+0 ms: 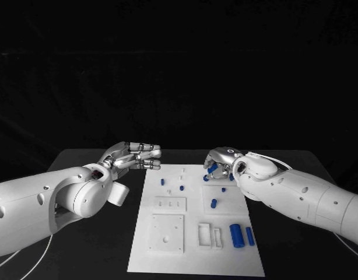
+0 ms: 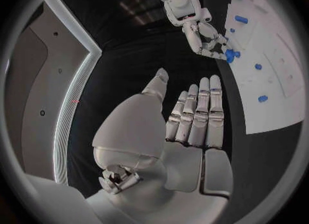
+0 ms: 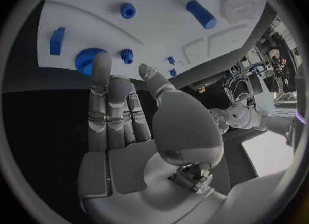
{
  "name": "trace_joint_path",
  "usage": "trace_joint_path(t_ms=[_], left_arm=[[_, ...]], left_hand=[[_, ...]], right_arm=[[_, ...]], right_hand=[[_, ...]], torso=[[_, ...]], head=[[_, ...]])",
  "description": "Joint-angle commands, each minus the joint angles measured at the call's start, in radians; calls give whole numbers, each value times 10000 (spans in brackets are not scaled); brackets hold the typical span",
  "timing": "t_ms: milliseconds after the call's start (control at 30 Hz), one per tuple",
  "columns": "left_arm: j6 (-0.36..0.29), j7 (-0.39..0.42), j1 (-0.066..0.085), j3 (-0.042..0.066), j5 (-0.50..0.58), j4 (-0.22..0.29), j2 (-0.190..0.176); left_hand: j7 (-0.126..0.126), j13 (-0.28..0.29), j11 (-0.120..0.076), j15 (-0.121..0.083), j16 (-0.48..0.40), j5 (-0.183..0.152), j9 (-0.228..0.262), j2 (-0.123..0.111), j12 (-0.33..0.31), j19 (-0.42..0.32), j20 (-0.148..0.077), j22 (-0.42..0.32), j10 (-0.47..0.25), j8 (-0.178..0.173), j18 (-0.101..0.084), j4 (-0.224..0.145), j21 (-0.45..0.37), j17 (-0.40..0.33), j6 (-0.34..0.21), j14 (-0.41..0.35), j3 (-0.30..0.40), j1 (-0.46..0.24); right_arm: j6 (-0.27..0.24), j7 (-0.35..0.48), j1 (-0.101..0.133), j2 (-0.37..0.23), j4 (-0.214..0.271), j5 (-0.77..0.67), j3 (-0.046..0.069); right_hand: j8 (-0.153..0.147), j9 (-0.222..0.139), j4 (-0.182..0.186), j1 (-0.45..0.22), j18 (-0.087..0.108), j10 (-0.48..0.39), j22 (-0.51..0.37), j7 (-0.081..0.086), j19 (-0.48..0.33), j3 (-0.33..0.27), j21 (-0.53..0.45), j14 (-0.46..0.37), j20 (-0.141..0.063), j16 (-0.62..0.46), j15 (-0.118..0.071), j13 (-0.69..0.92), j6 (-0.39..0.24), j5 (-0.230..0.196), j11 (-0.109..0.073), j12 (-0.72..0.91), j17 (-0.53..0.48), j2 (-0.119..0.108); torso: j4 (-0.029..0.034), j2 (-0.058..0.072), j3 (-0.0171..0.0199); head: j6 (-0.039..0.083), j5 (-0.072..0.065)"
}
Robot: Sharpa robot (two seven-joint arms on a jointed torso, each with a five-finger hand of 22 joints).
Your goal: Assemble the parts on the task board
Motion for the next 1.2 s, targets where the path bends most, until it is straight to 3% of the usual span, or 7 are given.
trace_joint_path(t_ms=[33, 467, 833, 1200], left_arm=[[198, 75, 20, 12, 10, -23, 48], [218, 35, 21, 13, 14, 3, 31], [233, 4, 21, 14, 4, -6, 41], [237, -29, 18, 11, 3, -101, 96]], left_hand=[[26, 14, 22, -19, -49, -11, 10, 63, 47, -59, 14, -6, 30, 19, -182, 13, -40, -10, -85, -67, -63, -50], [28, 15, 24, -16, -49, -11, 12, 56, 48, -54, 21, -3, 24, 23, -178, 29, -69, -9, -94, -75, -66, -58], [28, 15, 23, -15, -49, -13, 13, 58, 49, -54, 21, -3, 27, 25, -179, 53, -74, -10, -85, -76, -75, -87], [28, 15, 23, -15, -49, -13, 13, 58, 49, -54, 21, -3, 27, 25, -179, 53, -74, -10, -85, -76, -75, -87]], right_arm=[[72, -88, -24, 27, -40, -317, 0], [39, -306, -65, 137, -175, -491, -12], [221, -342, -122, 215, -173, -528, -46], [373, -390, -150, 194, -186, -565, -56]], right_hand=[[31, -10, -115, 41, 183, -65, 63, 21, 316, 448, -30, -72, 93, 58, 12, 9, -24, -317, -3, 5, -52, -73], [33, -8, -95, -47, 212, 16, 412, 15, 303, 1546, -37, -102, 81, 212, 2, 6, 55, -656, -16, 4, -126, -228], [36, -7, -52, -97, 203, 41, 520, 7, 301, 1748, -44, -111, 76, 252, -1, 6, 83, -648, -19, 5, -132, -262], [39, -1, 33, -268, 133, 567, 858, -67, 264, 2334, 104, -127, -48, 335, -125, 13, 304, -701, -161, 6, -123, -261]], torso=[[34, 72, -17], [69, 193, -19], [73, 293, -19], [73, 337, -29]], head=[[46, -47], [118, -74], [126, -80], [117, -71]])
